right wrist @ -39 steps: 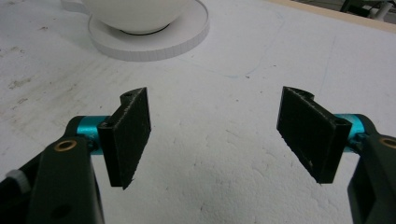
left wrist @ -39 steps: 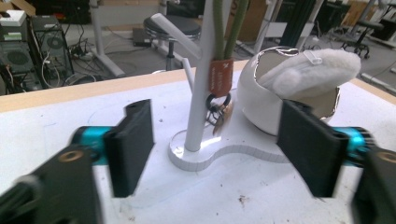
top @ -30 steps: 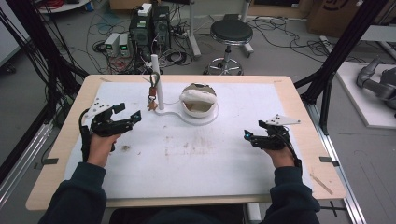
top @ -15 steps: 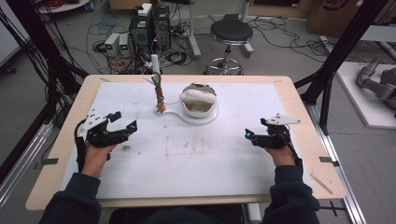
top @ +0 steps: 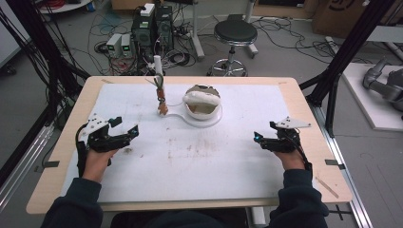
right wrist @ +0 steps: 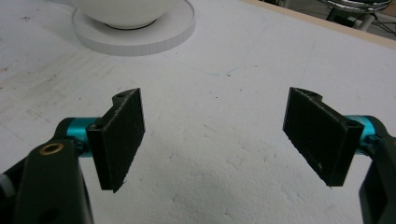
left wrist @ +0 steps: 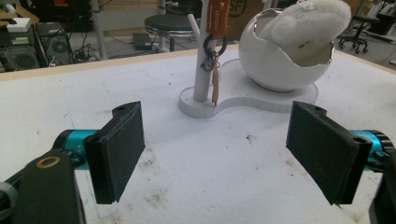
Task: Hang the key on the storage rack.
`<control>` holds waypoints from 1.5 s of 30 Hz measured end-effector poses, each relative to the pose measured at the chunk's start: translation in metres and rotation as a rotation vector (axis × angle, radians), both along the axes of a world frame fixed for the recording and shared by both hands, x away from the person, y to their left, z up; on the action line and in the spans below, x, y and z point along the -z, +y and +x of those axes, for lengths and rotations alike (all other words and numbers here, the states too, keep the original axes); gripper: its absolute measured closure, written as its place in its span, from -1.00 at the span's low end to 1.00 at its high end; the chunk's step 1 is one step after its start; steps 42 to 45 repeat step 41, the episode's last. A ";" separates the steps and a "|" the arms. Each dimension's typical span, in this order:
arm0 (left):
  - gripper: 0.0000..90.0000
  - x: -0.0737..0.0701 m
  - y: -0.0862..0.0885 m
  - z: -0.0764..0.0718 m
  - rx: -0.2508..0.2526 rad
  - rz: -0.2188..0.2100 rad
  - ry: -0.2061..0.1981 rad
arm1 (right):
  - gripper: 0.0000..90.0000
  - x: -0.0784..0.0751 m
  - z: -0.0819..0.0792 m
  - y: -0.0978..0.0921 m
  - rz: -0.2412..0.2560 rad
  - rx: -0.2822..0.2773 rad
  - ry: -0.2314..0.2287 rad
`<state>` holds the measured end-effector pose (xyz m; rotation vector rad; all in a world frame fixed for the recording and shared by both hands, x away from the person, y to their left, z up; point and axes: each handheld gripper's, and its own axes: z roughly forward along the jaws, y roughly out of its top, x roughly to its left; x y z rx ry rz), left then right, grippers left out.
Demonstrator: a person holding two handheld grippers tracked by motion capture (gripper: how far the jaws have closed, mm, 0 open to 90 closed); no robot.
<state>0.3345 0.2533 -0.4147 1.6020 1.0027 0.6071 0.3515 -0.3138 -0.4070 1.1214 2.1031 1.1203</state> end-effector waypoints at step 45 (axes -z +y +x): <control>-0.57 0.002 0.010 -0.003 -0.017 -0.004 -0.013 | -0.53 -0.001 -0.001 0.003 0.010 -0.009 0.008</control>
